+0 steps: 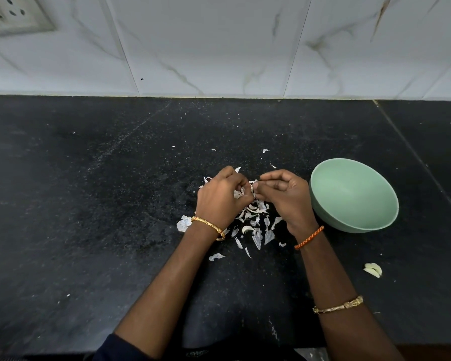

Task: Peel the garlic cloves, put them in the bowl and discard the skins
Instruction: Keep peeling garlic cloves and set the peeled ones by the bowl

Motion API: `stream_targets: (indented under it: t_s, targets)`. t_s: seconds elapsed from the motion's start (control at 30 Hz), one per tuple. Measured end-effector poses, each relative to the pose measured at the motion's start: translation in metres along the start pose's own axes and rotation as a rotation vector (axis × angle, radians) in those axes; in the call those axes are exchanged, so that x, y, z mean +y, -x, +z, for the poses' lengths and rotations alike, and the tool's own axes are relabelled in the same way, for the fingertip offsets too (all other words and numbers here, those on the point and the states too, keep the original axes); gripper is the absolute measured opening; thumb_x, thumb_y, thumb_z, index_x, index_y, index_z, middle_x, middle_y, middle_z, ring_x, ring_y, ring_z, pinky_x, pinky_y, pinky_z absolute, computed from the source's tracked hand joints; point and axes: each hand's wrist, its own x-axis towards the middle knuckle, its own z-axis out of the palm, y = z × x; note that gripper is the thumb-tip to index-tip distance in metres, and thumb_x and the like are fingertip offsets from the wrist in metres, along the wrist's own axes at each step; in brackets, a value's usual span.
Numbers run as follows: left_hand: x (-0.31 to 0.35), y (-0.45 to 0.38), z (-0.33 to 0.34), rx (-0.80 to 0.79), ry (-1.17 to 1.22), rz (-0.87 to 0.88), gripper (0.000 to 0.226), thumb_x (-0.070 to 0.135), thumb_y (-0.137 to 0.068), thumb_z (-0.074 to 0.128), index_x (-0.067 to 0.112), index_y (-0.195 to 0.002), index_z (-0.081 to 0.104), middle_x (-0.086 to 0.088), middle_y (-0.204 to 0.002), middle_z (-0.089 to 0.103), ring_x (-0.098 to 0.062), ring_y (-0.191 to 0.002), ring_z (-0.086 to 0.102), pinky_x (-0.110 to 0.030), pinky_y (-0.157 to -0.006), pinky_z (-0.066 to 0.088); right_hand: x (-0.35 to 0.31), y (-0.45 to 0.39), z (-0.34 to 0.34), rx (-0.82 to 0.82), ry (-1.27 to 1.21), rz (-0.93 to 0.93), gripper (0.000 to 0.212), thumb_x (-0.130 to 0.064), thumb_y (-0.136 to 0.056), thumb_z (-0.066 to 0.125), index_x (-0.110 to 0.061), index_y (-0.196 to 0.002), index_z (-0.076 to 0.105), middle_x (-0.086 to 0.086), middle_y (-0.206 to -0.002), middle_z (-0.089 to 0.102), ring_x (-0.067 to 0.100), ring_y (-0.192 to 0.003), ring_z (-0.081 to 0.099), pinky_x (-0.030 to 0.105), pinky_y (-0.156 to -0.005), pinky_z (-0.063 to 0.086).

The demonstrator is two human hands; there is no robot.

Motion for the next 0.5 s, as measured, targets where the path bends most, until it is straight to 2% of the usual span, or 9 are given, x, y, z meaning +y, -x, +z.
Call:
stream_targets:
  t_s: [0.17, 0.23, 0.43, 0.5]
  targets:
    - [-0.0008, 0.0008, 0.0051, 0.042, -0.069, 0.111, 0.017, 0.024, -0.075, 0.073, 0.013, -0.076, 0.061, 0.001, -0.079, 0.054, -0.019, -0.054, 0.054, -0.023, -0.044, 0.036, -0.0058, -0.0001, 0.0007, 0.006, -0.085, 0.12, 0.026, 0.007, -0.078, 0.072, -0.002, -0.098, 0.058, 0.014, -0.077, 0.07, 0.013, -0.063, 0.07, 0.021, -0.061, 0.056]
    - [-0.0016, -0.0007, 0.0062, 0.029, -0.09, 0.139, 0.019, 0.025, -0.075, 0.073, 0.012, -0.077, 0.06, -0.001, -0.082, 0.053, -0.021, -0.054, 0.055, -0.024, -0.042, 0.037, -0.0077, -0.0009, 0.001, -0.003, -0.088, 0.148, 0.032, 0.005, -0.078, 0.073, -0.004, -0.103, 0.056, 0.015, -0.08, 0.07, 0.013, -0.065, 0.07, 0.023, -0.061, 0.057]
    - [-0.001, -0.0027, 0.0056, -0.06, -0.004, 0.018, 0.016, 0.029, -0.084, 0.063, 0.014, -0.086, 0.057, 0.006, -0.088, 0.045, -0.019, -0.071, 0.055, -0.031, -0.057, 0.044, -0.0079, -0.0013, 0.0041, -0.004, -0.161, 0.161, 0.043, 0.006, -0.079, 0.072, -0.007, -0.112, 0.047, 0.019, -0.088, 0.07, 0.021, -0.073, 0.073, 0.026, -0.066, 0.058]
    - [-0.0015, -0.0027, 0.006, -0.084, 0.052, -0.026, 0.013, 0.027, -0.084, 0.063, 0.016, -0.085, 0.055, 0.01, -0.087, 0.043, -0.014, -0.073, 0.052, -0.028, -0.059, 0.039, -0.0071, -0.0018, 0.004, -0.018, -0.16, 0.153, 0.045, 0.006, -0.079, 0.071, -0.008, -0.114, 0.046, 0.018, -0.087, 0.07, 0.02, -0.074, 0.072, 0.026, -0.067, 0.058]
